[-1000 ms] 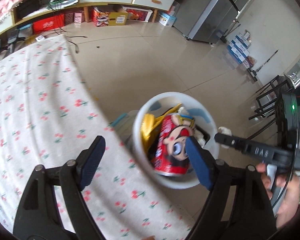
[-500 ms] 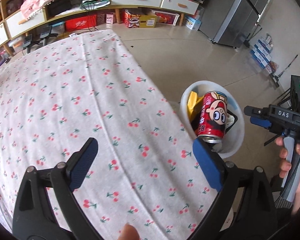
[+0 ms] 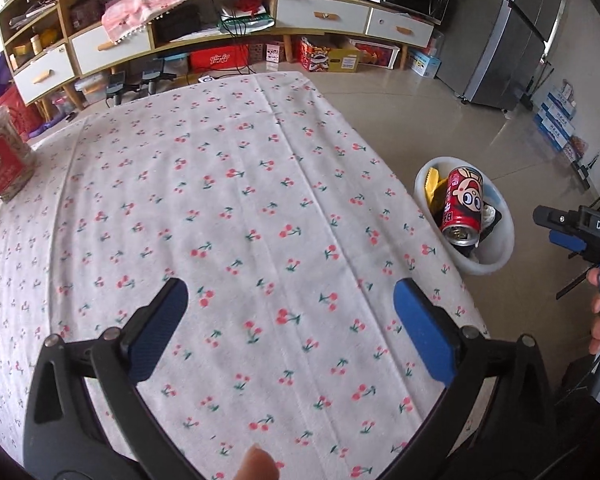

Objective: Collect trash

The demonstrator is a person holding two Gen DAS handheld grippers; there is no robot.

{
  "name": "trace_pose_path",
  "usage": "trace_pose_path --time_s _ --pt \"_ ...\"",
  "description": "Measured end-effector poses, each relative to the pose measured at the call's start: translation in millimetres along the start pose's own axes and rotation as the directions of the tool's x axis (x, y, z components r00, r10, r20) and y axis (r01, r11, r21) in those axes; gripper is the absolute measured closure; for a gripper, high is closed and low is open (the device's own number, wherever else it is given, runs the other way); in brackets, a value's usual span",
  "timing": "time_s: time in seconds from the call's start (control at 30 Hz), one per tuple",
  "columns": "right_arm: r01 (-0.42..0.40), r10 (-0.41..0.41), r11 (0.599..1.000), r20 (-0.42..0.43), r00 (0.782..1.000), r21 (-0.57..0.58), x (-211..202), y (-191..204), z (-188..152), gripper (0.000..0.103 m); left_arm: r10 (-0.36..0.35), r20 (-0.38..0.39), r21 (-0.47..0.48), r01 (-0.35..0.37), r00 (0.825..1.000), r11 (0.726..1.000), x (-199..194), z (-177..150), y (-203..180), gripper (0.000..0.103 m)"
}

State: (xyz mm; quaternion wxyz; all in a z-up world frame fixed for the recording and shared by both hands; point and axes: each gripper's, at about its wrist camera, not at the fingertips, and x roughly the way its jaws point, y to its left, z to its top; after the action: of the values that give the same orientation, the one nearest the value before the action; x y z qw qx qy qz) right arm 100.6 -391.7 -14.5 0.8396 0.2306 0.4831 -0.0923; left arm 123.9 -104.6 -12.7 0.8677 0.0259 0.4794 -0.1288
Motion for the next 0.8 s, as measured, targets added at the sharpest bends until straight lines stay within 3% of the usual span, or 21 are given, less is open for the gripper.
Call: trace_pose_path --time_s 0.4,0.8 --pt "0.055 -0.022 0.98 0.172 0.985 -0.189 -66 70 -74 0.014 0.094 0.096 -0.102 -0.084 0.991 0.991 -72 -48 41 0.001" --pt "0.137 -0.051 0.948 0.289 0.956 -0.286 -66 107 -138 0.012 0.149 0.147 -0.199 -0.119 0.978 0.973 -91 -84 70 0.001"
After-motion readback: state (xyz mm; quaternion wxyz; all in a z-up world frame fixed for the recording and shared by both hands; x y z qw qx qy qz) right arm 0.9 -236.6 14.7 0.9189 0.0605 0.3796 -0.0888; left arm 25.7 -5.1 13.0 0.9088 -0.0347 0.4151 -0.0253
